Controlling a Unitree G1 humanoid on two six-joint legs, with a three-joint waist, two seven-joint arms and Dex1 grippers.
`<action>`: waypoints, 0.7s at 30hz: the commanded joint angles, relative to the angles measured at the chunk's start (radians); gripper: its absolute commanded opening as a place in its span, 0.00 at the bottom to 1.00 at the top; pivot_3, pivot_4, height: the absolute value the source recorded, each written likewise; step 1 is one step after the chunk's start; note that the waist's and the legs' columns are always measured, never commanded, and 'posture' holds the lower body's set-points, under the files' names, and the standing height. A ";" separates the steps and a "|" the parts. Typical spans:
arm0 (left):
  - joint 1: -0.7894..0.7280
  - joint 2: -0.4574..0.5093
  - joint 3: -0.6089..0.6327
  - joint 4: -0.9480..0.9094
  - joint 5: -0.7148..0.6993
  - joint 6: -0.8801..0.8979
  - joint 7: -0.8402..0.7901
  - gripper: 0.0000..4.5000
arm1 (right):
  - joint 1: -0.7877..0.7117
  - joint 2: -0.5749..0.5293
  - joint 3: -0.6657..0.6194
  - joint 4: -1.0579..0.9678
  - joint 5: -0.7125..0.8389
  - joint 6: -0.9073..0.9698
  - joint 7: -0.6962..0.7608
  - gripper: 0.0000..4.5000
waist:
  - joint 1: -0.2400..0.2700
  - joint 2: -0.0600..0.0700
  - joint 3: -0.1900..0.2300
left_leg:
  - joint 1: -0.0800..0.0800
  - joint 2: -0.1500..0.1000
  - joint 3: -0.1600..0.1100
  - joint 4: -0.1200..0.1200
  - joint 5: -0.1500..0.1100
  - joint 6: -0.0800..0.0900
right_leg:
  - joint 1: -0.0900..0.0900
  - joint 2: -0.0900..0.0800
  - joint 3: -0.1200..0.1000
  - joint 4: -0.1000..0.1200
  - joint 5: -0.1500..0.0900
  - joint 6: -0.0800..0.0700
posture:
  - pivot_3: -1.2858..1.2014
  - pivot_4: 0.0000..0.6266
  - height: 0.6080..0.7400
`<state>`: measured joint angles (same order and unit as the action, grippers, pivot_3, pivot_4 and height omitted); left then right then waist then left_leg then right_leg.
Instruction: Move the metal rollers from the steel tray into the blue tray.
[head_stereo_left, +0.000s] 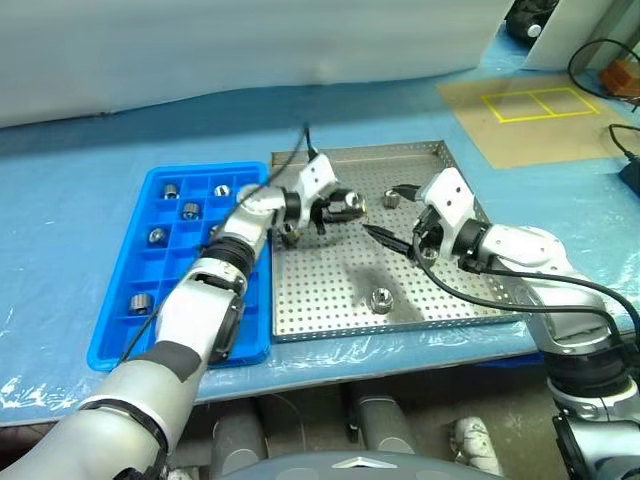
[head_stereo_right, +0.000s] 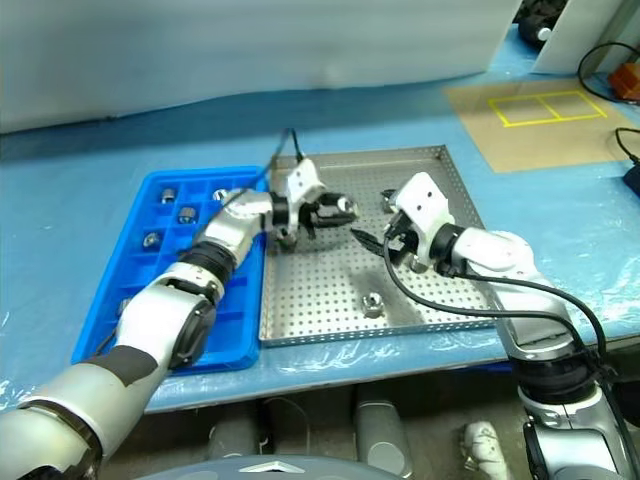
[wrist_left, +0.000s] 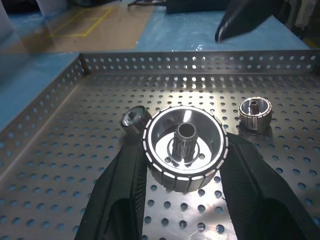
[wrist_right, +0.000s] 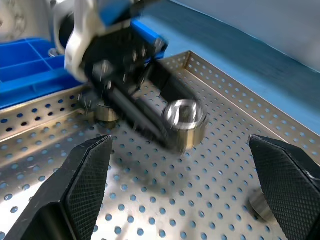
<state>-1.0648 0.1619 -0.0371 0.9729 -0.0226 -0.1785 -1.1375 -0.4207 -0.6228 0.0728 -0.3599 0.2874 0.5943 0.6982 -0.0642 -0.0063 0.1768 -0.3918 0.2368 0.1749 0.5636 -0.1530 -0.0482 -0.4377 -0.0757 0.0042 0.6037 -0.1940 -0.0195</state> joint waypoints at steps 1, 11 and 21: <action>0.070 0.103 0.017 -0.222 -0.069 0.109 -0.082 0.38 | -0.079 0.026 0.032 0.062 0.007 -0.068 0.062 1.00 | 0.002 0.000 0.000 | 0.000 0.001 0.000 -0.001 0.000 -0.001 | 0.000 0.000 0.000 0.001 0.000 0.000 | 0.39 0.24 1.00; 0.435 0.425 0.080 -0.814 -0.152 0.394 -0.068 0.38 | -0.309 0.169 0.146 0.304 0.053 -0.165 0.319 1.00 | 0.083 0.002 0.002 | 0.001 0.004 0.000 -0.006 0.003 -0.005 | -0.002 0.001 -0.005 0.003 -0.001 -0.003 | 0.51 0.24 1.00; 0.711 0.605 0.263 -1.203 -0.273 0.598 0.049 0.38 | -0.449 0.319 0.234 0.561 0.009 -0.317 0.495 1.00 | 0.156 0.002 0.002 | 0.000 0.004 -0.001 -0.006 0.004 -0.007 | -0.003 0.000 -0.007 0.005 -0.002 -0.003 | 0.61 0.24 1.00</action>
<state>-0.3727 0.7385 0.1655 -0.1419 -0.2564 0.3929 -1.1045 -0.8399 -0.3142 0.3021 0.1869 0.2998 0.3211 1.1658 0.0920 -0.0044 0.1786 -0.3928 0.2407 0.1740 0.5567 -0.1491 -0.0554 -0.4417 -0.0759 -0.0028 0.6085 -0.1956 -0.0228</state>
